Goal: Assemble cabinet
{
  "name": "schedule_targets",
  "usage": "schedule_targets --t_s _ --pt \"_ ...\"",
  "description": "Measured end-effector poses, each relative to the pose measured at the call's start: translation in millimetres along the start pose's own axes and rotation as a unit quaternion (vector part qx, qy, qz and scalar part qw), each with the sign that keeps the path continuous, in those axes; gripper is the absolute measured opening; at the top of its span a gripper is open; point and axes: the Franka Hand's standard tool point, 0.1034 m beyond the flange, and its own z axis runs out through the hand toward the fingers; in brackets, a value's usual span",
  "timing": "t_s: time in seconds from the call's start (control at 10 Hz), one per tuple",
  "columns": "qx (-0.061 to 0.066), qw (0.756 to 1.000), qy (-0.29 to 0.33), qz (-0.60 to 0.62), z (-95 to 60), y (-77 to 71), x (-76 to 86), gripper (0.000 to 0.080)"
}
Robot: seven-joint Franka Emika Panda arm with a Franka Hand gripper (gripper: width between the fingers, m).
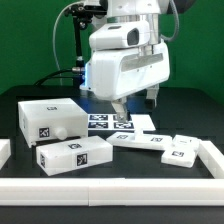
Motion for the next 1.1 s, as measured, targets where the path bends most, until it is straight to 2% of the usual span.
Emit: schedule_targets --t_s 0.3,0.5,0.6,0.7,1.0,1.1 --pt "-0.004 0.999 0.001 -0.033 5.2 -3.8 -4.2 0.0798" --pt "-0.005 0.998 -0.001 -0.057 25.2 -22.9 -21.2 0.0798" --pt "-0.011 0.998 0.003 -0.055 37.6 -25.9 -24.1 0.0798" --pt "-0.006 0.999 0.001 -0.038 40.4 -26.6 -24.1 0.0798" --pt "-0.006 0.999 0.001 -0.038 41.1 -26.5 -24.4 0.0798" --pt "-0.013 0.999 0.007 -0.031 49.4 -30.3 -23.3 0.0798"
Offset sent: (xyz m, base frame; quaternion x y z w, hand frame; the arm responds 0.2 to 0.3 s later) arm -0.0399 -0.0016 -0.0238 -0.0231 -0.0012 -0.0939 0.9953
